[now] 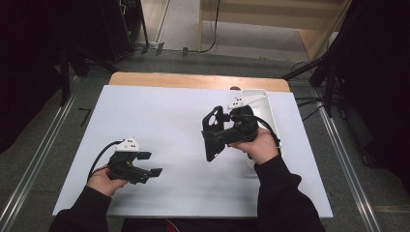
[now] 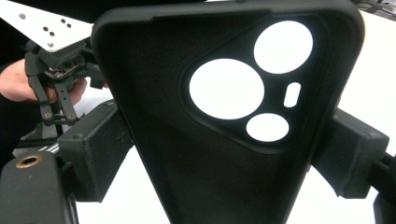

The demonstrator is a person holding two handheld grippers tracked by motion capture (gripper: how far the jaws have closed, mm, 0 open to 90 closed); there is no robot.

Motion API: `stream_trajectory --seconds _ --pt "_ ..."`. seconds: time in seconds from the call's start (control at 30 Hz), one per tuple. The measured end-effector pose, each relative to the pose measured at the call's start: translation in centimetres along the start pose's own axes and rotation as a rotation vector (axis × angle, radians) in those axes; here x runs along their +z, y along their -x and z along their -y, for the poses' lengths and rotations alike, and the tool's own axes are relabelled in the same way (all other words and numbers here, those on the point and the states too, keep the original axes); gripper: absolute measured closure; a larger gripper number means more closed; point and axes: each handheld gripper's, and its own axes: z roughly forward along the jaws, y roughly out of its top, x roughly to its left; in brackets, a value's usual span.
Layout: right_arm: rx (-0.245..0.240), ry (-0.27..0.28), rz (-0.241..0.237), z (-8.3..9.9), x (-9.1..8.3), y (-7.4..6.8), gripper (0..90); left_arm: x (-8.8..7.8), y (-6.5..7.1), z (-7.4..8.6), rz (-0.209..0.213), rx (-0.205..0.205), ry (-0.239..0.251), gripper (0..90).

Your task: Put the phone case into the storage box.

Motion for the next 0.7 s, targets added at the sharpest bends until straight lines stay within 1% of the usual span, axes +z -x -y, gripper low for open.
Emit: stream_trajectory --seconds 0.17,0.23,0.27,0.33,0.4,0.43,0.6,0.7 --pt "0.011 0.012 0.014 -0.3 -0.6 0.3 11.4 -0.1 -0.1 0.1 -0.004 0.003 -0.005 21.0" --pt "0.006 0.015 0.026 -0.4 -0.8 0.3 11.4 -0.2 -0.1 0.1 -0.004 -0.001 0.001 21.0" --pt "0.014 0.012 0.029 -0.5 -0.9 0.2 11.4 -0.2 -0.1 0.1 -0.004 -0.003 0.000 21.1" --pt "0.006 0.019 0.037 -0.6 -1.1 0.2 11.4 -0.2 -0.1 0.1 -0.004 -0.003 0.001 21.1" --pt "0.008 0.021 0.048 -0.7 -1.3 0.2 11.4 -0.2 -0.1 0.2 -0.003 -0.005 0.000 21.0" --pt "0.011 0.022 0.055 -0.8 -1.3 0.2 11.4 -0.2 -0.1 0.2 -0.003 -0.010 0.002 21.1" --pt "0.036 0.034 0.086 -1.0 -2.1 0.3 11.5 -0.2 -0.2 0.2 -0.002 -0.010 0.000 21.1" --pt "0.051 0.043 0.094 -1.2 -2.7 0.4 11.5 -0.2 -0.2 0.2 0.004 -0.012 0.001 21.1"
